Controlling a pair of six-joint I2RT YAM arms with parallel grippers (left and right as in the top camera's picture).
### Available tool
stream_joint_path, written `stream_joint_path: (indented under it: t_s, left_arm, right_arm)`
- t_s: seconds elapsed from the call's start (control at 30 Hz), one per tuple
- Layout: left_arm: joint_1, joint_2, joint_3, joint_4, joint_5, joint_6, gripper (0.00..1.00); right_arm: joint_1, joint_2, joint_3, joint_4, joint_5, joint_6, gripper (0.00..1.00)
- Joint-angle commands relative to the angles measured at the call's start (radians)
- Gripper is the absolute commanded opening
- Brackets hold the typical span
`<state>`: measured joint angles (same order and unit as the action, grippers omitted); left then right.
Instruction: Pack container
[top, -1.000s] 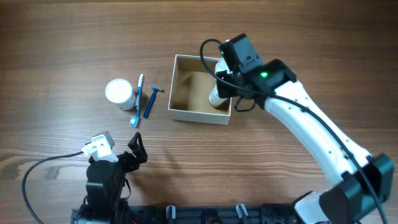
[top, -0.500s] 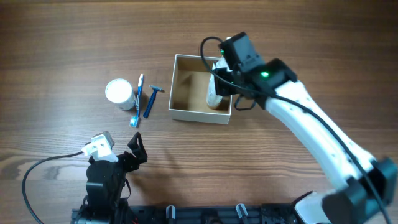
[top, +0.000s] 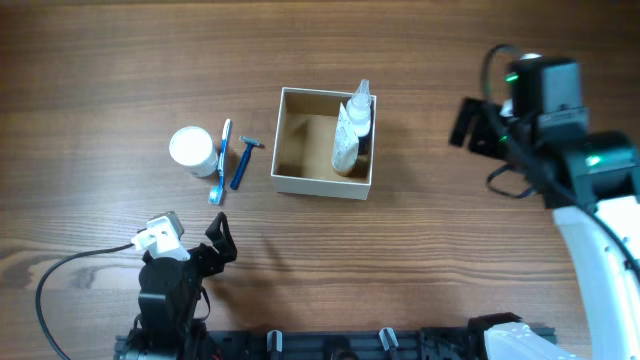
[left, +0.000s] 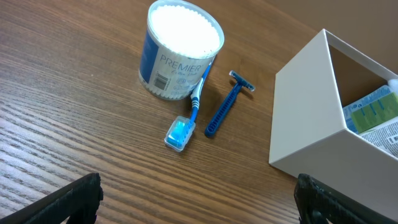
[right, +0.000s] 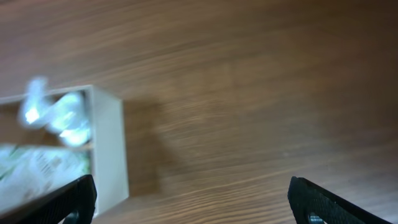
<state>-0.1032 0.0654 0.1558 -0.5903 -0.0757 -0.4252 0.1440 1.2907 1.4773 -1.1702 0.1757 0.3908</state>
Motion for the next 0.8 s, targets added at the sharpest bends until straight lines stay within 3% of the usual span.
stream_joint_path:
  t_s: [0.0, 0.33, 0.47, 0.67, 0.77]
  left_arm:
    - [0.007, -0.006, -0.002, 0.003, 0.012, -0.002, 1.0]
    - [0.007, -0.006, -0.002, 0.114, -0.023, -0.002, 1.0]
    - [0.007, -0.005, 0.01, 0.193, 0.1, -0.003, 1.0]
    - [0.007, 0.101, 0.145, 0.106, 0.082, -0.054, 0.99]
    - [0.007, 0.257, 0.297, 0.048, 0.035, -0.05, 1.0]
  right_arm:
    - [-0.112, 0.03, 0.0, -0.009, -0.129, 0.017, 1.0]
    - [-0.143, 0.071, 0.0, -0.01, -0.151, 0.031, 1.0]
    - [-0.143, 0.074, 0.0, -0.019, -0.151, 0.031, 1.0]
    - [-0.143, 0.074, 0.0, -0.02, -0.152, 0.031, 1.0]
    - [-0.143, 0.074, 0.0, -0.012, -0.151, 0.031, 1.0]
